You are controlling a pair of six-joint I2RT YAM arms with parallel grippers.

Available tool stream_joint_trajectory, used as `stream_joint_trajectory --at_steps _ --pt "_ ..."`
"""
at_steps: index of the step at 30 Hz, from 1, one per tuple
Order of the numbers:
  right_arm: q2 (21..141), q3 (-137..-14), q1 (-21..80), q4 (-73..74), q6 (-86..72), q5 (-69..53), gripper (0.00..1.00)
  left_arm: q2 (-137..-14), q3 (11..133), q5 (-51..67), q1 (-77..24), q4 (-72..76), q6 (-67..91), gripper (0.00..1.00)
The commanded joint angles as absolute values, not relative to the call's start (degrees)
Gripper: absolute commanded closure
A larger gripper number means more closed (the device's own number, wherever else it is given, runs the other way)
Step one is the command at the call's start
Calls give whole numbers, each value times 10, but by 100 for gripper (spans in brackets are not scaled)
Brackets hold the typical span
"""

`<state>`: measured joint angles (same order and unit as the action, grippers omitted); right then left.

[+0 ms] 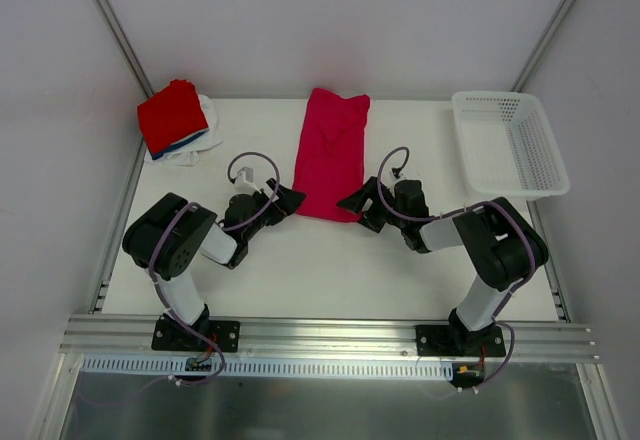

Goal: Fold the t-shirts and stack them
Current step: Grab one side of the 2/3 rectangular tshirt with both arms

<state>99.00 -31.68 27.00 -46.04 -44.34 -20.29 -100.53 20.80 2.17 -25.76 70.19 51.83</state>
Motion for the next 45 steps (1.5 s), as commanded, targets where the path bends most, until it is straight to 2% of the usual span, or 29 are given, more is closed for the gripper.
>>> stream_joint_trajectory --at_steps 1,13,17,18,19,20,22,23,26,28,30,38,45 --pt "1001 -296 265 -396 -424 -193 14 -1027 214 48 -253 714 542 7" --pt "1006 -302 263 -392 -421 -192 15 -1036 222 87 -252 690 577 13" --pt "1010 -304 263 -393 -422 -192 17 -1034 214 84 -253 688 577 22" --pt "1010 -305 263 -393 -422 -194 23 -1035 214 84 -253 687 577 25" --pt "1012 -306 263 -393 -422 -195 35 -1035 214 84 -253 687 577 30" --pt "1012 -306 263 -393 -421 -196 66 -1034 213 86 -253 687 577 37" --pt "1014 -306 262 -393 -423 -195 89 -1034 213 87 -253 686 575 43" --pt "1016 -307 263 -393 -424 -195 100 -1034 214 88 -253 686 573 53" --pt "1019 -305 263 -393 -425 -196 99 -1034 218 91 -253 677 570 72" --pt "1020 -305 263 -393 -426 -196 100 -1034 220 93 -253 672 569 92" --pt "1022 -305 263 -393 -426 -197 99 -1034 223 94 -253 661 568 100" --pt "1018 -298 264 -393 -431 -200 99 -1019 213 96 -253 655 568 100" --pt "937 -270 282 -347 -425 -184 99 -946 179 110 -255 625 576 100"
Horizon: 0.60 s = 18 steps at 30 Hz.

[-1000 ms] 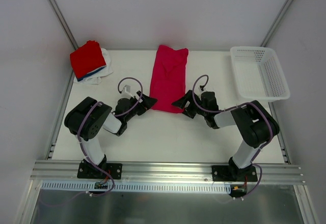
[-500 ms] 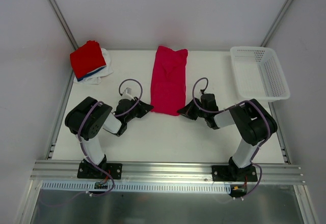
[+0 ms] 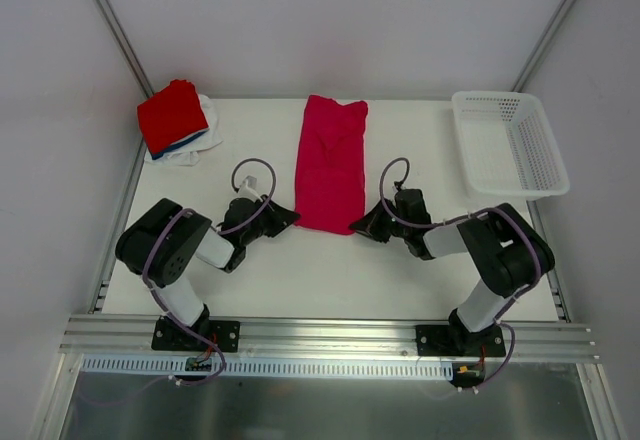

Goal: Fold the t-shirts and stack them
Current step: Grab one side of the 2/3 rectangular tshirt with both arms

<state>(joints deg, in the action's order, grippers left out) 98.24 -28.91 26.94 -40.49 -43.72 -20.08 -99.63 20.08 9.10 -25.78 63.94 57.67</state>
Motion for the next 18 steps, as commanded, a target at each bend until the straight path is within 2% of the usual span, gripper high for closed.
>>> stream_joint_trajectory --at_steps 1,7,10,14,18 --pt "905 -268 286 -312 -421 -177 100 -934 168 111 -256 614 577 100" --pt "775 -282 331 -152 -390 -106 99 -822 135 99 -274 548 579 100" --pt "689 -294 352 -79 -385 -60 100 -752 134 76 -303 463 574 100" --pt "636 -317 367 -11 -372 -25 100 -651 154 33 -334 366 552 100" --pt "624 -341 368 28 -361 -11 100 -604 188 15 -341 309 538 100"
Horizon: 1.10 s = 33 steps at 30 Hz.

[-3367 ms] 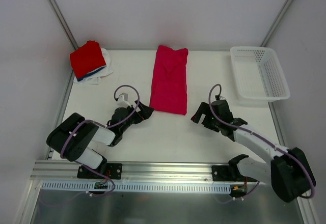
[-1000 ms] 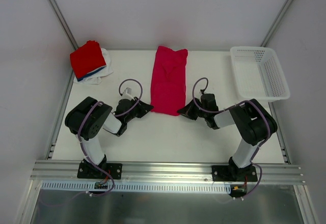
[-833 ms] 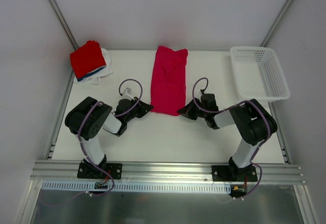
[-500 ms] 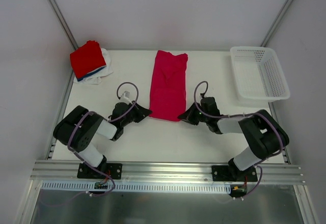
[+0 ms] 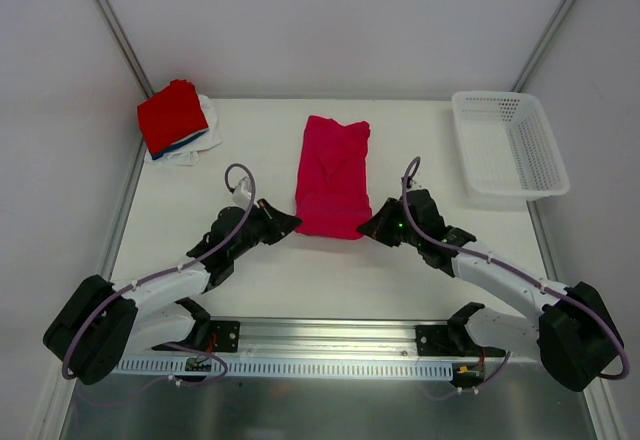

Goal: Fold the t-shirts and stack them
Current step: Grab one side of the 2/3 rectangular tshirt with both arms, then fold the long partially folded tshirt into a neat square

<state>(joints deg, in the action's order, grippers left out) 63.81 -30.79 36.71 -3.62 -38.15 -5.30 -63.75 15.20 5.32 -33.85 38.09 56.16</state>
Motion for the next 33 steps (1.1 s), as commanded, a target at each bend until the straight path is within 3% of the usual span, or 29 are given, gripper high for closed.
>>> stream_joint_trajectory --at_steps 1,17,33 --pt "625 -346 368 33 -359 -10 99 -600 196 15 -341 301 526 100" --pt "805 -576 359 103 -279 23 99 -693 353 4 -340 237 439 100" --pt "958 -771 286 134 -229 -26 100 -827 503 4 -295 242 386 100"
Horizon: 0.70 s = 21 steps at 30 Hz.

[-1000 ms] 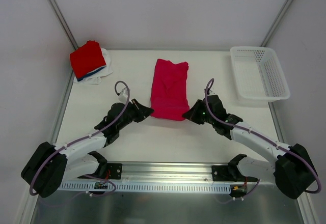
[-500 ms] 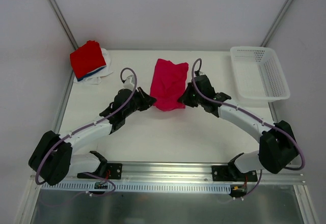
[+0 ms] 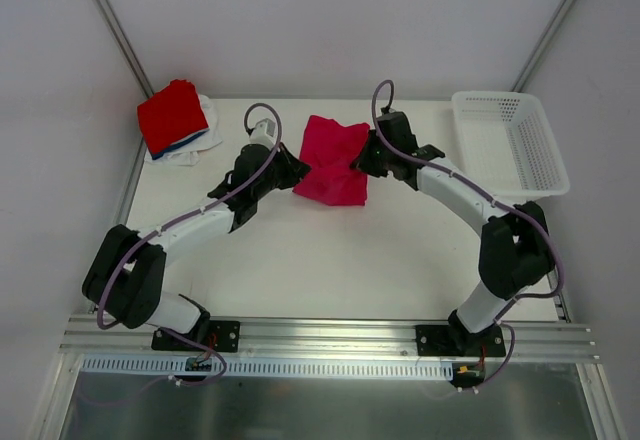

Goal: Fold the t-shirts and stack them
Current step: Fold the long partially folded tshirt into a neat square

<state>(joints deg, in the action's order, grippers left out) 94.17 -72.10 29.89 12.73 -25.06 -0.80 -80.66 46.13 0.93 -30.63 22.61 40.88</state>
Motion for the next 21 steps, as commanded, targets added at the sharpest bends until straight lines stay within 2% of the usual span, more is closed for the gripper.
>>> stream_joint_trajectory --at_steps 1,8,21 --pt "976 -781 278 135 -227 -32 100 -837 514 10 -287 243 381 100" --pt "1068 -891 250 153 -214 -61 99 -951 618 62 -254 243 384 100" --pt "1212 -1041 203 152 -221 -103 99 -1080 661 120 -242 314 390 100"
